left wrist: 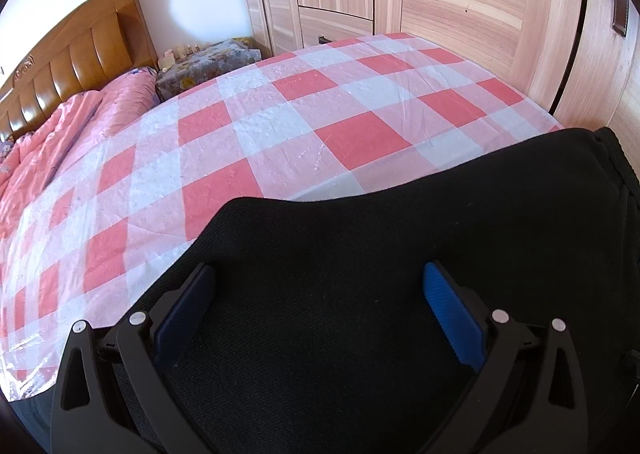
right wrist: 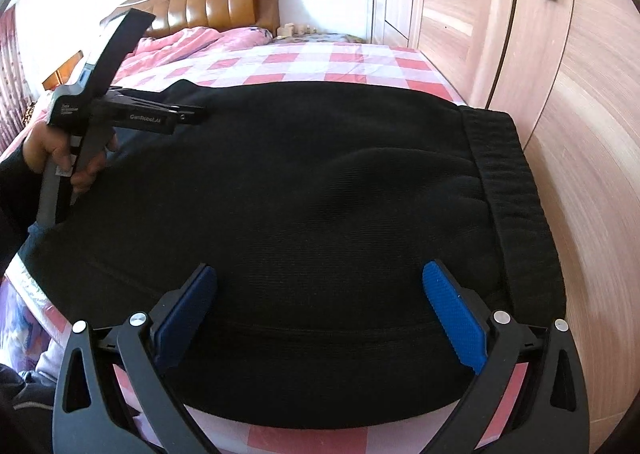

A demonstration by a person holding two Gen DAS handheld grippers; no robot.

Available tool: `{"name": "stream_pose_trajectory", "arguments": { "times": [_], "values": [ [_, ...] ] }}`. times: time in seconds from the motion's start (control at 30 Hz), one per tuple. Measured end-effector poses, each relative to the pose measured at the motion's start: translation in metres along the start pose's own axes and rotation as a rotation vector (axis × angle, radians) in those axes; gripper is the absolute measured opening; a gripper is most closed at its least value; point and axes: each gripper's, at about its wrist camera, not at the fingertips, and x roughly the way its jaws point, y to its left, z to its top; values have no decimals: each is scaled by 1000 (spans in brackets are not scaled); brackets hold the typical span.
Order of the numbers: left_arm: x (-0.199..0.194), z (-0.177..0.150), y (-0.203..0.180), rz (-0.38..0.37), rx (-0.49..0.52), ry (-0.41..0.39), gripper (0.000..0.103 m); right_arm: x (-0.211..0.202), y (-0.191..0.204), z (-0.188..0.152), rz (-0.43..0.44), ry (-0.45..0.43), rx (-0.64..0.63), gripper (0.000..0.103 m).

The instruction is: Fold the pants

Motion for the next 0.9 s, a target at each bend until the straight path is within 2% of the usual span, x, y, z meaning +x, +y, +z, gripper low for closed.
{"name": "stream_pose_trajectory", "arguments": {
  "times": [0.07, 0.17, 0.2, 0.23, 0.3, 0.33, 0.37, 0.43, 0.5, 0.53, 0.57, 0.63, 0.73, 0.8, 0.9],
  "values": [
    [-17, -6, 5, 50, -25, -8, 101, -1, 1, 1, -1, 12, 1, 99],
    [-66, -33, 32, 61, -92, -91, 101, 0, 1, 3, -3, 29, 3, 99],
    [-81, -46, 44, 92, -114, -105, 101, 1, 2, 5, -8, 36, 7, 99],
    [-98, -67, 61, 144, -149, -111, 101, 3, 3, 11, -25, 48, 16, 98],
    [-122, -104, 91, 197, -220, -113, 101, 1, 12, 17, -90, 56, 35, 98],
    [-134, -129, 110, 226, -265, -113, 101, -3, 23, 20, -141, 30, 45, 98],
    [-141, -147, 124, 247, -292, -105, 101, -6, 34, 24, -141, -6, 39, 98],
    [-149, -184, 148, 269, -330, -66, 101, -8, 60, 30, -95, -47, 2, 98],
    [-148, -211, 162, 252, -339, -10, 101, -9, 89, 37, -63, -63, -43, 98],
    [-147, -229, 172, 235, -356, 16, 102, -10, 110, 43, -19, -70, -79, 98],
    [-156, -242, 178, 186, -391, -27, 102, -9, 126, 47, 15, -71, -112, 98],
    [-174, -256, 185, 142, -432, -75, 101, -5, 164, 57, 64, -70, -184, 98],
    [-214, -278, 194, 124, -499, -162, 101, 3, 231, 69, 189, -51, -315, 98],
    [-237, -300, 213, 132, -597, -208, 101, 7, 283, 75, 283, -55, -419, 98],
    [-262, -346, 263, 219, -834, -234, 101, 16, 349, 83, 367, -53, -524, 98]
  ]
}}
